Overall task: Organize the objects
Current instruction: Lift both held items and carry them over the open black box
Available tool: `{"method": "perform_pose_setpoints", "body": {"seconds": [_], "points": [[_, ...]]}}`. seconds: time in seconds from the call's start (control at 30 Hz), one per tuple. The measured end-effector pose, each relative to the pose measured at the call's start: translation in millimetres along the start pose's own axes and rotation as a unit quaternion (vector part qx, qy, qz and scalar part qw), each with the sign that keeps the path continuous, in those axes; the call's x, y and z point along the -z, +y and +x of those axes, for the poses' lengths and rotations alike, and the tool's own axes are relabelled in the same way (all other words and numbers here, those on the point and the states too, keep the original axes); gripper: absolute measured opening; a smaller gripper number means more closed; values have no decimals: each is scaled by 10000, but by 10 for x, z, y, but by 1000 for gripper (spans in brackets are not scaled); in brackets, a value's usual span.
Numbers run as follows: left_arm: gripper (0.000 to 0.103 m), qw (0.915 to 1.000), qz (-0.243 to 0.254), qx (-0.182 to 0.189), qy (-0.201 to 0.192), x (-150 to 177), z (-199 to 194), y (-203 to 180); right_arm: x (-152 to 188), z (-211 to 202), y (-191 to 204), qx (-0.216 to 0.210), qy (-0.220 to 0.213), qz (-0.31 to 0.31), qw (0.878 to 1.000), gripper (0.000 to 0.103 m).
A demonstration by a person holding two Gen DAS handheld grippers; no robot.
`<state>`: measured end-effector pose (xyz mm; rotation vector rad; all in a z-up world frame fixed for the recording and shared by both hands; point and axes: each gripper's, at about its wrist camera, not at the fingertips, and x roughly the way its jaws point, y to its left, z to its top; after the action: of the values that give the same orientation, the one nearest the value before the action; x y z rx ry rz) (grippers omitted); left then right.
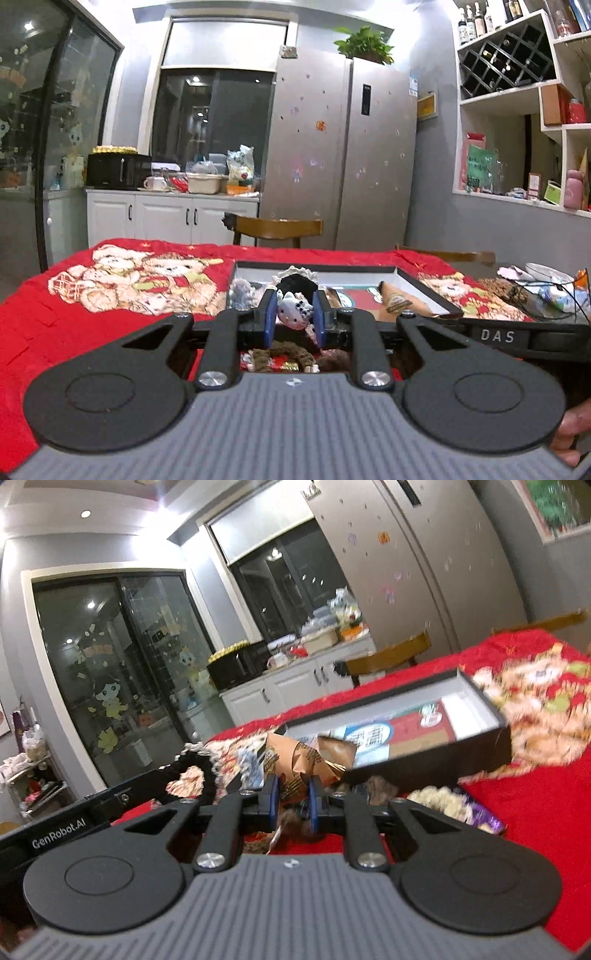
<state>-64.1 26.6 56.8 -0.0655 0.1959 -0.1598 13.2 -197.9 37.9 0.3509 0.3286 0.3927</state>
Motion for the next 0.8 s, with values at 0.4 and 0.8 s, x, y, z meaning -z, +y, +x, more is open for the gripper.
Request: {"method": "perform_pose_setpoints", "body": {"seconds": [0.4,0.8], "points": [[24,9990,96,-424,53,-241,227,59,-251,-160,239,49,-203,-124,9997,19],[25,9973,-118,-641,345,-664,450,189,-795,-126,634,-261,-205,-306,9990,19]]}}
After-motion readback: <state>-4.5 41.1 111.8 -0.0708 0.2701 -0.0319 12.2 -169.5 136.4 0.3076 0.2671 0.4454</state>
